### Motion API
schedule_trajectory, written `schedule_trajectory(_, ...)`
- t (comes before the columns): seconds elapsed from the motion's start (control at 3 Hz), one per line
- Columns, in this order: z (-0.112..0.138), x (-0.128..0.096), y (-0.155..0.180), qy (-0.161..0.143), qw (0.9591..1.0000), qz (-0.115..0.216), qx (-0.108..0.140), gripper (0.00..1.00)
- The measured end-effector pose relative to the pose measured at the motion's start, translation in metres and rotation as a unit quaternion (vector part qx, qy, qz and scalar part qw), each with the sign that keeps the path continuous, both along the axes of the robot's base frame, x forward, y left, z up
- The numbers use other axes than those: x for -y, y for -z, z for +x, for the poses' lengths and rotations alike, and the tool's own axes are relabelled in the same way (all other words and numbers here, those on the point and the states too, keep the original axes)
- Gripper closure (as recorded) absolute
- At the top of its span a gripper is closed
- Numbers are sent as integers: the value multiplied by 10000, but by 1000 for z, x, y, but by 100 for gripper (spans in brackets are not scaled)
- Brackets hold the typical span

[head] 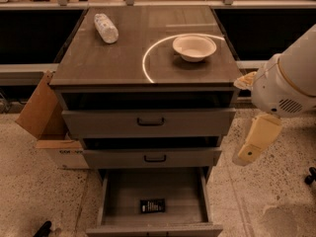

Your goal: Pick rxbar chocolate from bottom drawer and place on counter

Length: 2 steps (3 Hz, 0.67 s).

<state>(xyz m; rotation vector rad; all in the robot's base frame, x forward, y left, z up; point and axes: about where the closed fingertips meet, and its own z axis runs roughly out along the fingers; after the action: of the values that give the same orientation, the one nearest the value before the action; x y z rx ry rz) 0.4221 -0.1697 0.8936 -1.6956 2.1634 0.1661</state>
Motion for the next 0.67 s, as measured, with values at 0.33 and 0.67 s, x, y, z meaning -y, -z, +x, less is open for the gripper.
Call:
schedule_trajectory(0.33,-4,2,34,-134,9998,-118,21,0)
schedule_trajectory(0.67,-12,11,118,-390,9992,-96,-35,0)
